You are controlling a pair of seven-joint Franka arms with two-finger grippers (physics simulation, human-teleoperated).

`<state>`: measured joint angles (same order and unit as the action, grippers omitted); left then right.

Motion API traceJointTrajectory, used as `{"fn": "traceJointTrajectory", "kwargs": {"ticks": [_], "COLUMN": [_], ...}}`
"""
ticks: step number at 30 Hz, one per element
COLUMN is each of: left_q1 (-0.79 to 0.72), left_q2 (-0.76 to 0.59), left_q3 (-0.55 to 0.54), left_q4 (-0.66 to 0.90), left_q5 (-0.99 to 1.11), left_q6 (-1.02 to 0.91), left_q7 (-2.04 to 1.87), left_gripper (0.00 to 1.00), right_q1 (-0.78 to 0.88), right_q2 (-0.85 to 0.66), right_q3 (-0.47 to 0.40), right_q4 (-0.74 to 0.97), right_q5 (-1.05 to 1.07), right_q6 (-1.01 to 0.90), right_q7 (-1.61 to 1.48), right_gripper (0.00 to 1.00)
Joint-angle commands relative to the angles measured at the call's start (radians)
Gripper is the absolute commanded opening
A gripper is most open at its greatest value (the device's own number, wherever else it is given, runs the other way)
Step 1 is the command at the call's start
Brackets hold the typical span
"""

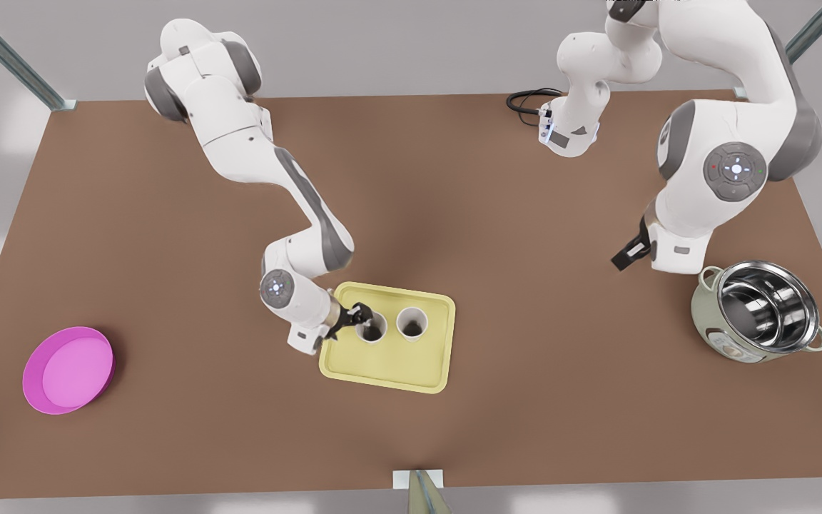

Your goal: Use both arms to respectively pick up the white IKEA cups from the middle-left and middle-right positions, then place the white IKEA cups onto the middle-middle tray, ensuring that the cups remain upright and do not tip over

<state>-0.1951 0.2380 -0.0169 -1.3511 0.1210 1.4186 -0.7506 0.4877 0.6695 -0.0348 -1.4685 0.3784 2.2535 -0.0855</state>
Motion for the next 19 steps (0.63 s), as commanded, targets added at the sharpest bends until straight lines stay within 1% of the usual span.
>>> {"fn": "traceJointTrajectory", "kwargs": {"ticks": [1,2,3,4,5,6,7,8,9,10,12,14,15,17,19], "left_q1": [-0.015,-0.012,-0.01,-0.01,-0.004,-0.007,-0.006,-0.003,-0.001,-0.001,-0.003,-0.004,-0.004,-0.004,-0.004], "left_q2": [0.003,0.003,0.003,0.001,0.001,0.001,0.003,0.003,0.003,0.003,0.003,0.003,0.003,0.014,0.015], "left_q3": [0.011,0.011,0.011,0.011,0.012,0.012,0.012,0.012,0.012,0.012,0.012,0.012,0.012,0.012,0.012], "left_q4": [0.0,0.0,0.0,0.0,0.0,0.0,0.0,0.0,-0.002,-0.005,-0.005,-0.003,-0.005,-0.005,-0.005], "left_q5": [0.009,-0.014,-0.015,-0.014,-0.015,-0.017,-0.029,-0.04,-0.04,-0.04,-0.04,-0.04,-0.04,-0.04,-0.04], "left_q6": [-0.092,-0.161,-0.199,-0.204,-0.201,-0.199,-0.201,-0.201,-0.201,-0.204,-0.224,-0.244,-0.251,-0.273,-0.273], "left_q7": [0.806,0.806,0.804,0.806,0.812,0.807,0.807,0.806,0.806,0.806,0.806,0.804,0.803,0.803,0.804], "left_gripper": [1.0,1.0,1.0,1.0,1.0,1.0,1.0,1.0,1.0,1.0,1.0,1.0,1.0,1.0,1.0], "right_q1": [-0.027,-0.052,-0.124,-0.216,-0.277,-0.304,-0.302,-0.302,-0.294,-0.285,-0.29,-0.308,-0.33,-0.331,-0.331], "right_q2": [-0.077,-0.133,-0.151,-0.146,-0.146,-0.151,-0.163,-0.192,-0.197,-0.218,-0.36,-0.482,-0.515,-0.55,-0.553], "right_q3": [-0.002,-0.01,-0.019,-0.039,-0.043,-0.048,-0.096,-0.112,-0.109,-0.106,-0.094,-0.086,-0.088,-0.074,-0.066], "right_q4": [0.0,0.008,0.019,0.04,0.08,0.089,0.105,0.128,0.203,0.299,0.301,0.195,0.154,0.089,0.088], "right_q5": [0.013,0.008,0.002,-0.033,-0.234,-0.351,-0.427,-0.498,-0.549,-0.546,-0.535,-0.529,-0.461,-0.461,-0.464], "right_q6": [-0.25,-0.371,-0.517,-0.62,-0.652,-0.654,-0.658,-0.696,-0.741,-0.856,-0.963,-0.954,-0.94,-0.891,-0.891], "right_q7": [-0.016,-0.019,-0.019,-0.026,-0.031,-0.039,-0.033,-0.033,-0.04,-0.033,-0.034,-0.027,-0.025,0.03,0.039], "right_gripper": [1.0,1.0,1.0,1.0,1.0,1.0,1.0,1.0,1.0,1.0,1.0,1.0,1.0,1.0,1.0]}}
